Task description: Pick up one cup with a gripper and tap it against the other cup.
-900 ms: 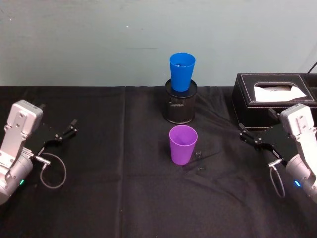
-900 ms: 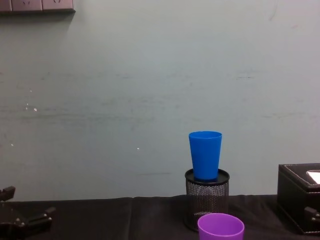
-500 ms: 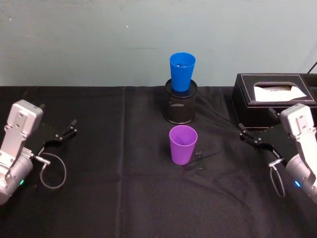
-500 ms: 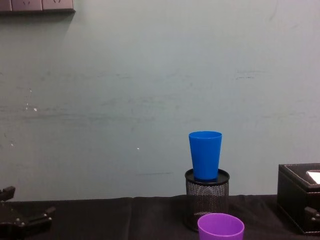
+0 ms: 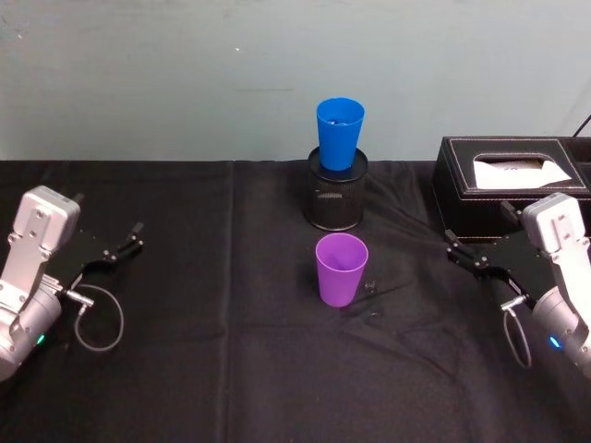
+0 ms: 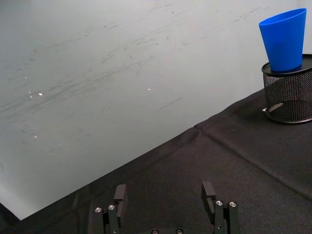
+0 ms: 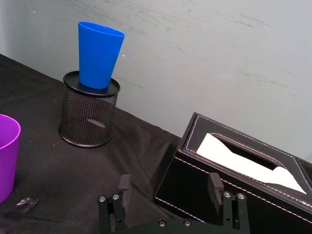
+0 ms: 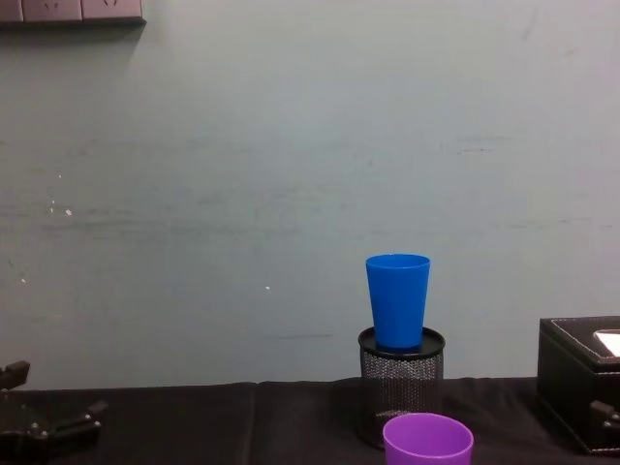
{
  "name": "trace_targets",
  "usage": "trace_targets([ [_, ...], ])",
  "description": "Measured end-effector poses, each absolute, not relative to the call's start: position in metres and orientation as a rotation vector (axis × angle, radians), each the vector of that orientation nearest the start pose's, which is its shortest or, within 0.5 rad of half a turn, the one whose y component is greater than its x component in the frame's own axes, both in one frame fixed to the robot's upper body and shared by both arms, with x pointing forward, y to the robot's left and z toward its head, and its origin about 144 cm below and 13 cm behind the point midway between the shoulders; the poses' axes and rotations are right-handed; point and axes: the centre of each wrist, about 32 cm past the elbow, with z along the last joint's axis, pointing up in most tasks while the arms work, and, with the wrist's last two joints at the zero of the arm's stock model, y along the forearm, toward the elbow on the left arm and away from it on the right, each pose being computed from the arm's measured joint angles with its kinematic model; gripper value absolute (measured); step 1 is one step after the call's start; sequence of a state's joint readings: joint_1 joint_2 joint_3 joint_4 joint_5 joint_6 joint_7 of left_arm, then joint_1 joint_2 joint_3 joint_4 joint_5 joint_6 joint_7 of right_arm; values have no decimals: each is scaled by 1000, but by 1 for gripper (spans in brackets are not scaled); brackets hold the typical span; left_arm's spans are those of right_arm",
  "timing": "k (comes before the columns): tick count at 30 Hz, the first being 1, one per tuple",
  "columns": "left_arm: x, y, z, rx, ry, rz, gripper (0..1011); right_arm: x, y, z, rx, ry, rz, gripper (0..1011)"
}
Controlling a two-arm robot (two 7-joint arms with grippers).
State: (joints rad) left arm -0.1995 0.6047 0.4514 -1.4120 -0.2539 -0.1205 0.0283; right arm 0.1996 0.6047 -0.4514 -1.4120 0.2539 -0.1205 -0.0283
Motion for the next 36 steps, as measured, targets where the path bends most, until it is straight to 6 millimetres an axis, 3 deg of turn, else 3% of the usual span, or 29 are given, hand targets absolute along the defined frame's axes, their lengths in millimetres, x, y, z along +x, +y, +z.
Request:
trace_targets([
  [9,489,310,1140,305,-285,1248,1000,475,-303,1133,-302,-261,-1203,1002],
  [19,489,310,1140,305,-285,1248,1000,451,-263,1115,-230,-167,-1045,1002],
  [26,489,310,1140,305,-285,1248,1000,455,-242,1107,-168,-104,-993,1002],
  [36,489,310,1140,304,-285,1248,1000,478,-213,1098,-100,-67,-991,1002],
])
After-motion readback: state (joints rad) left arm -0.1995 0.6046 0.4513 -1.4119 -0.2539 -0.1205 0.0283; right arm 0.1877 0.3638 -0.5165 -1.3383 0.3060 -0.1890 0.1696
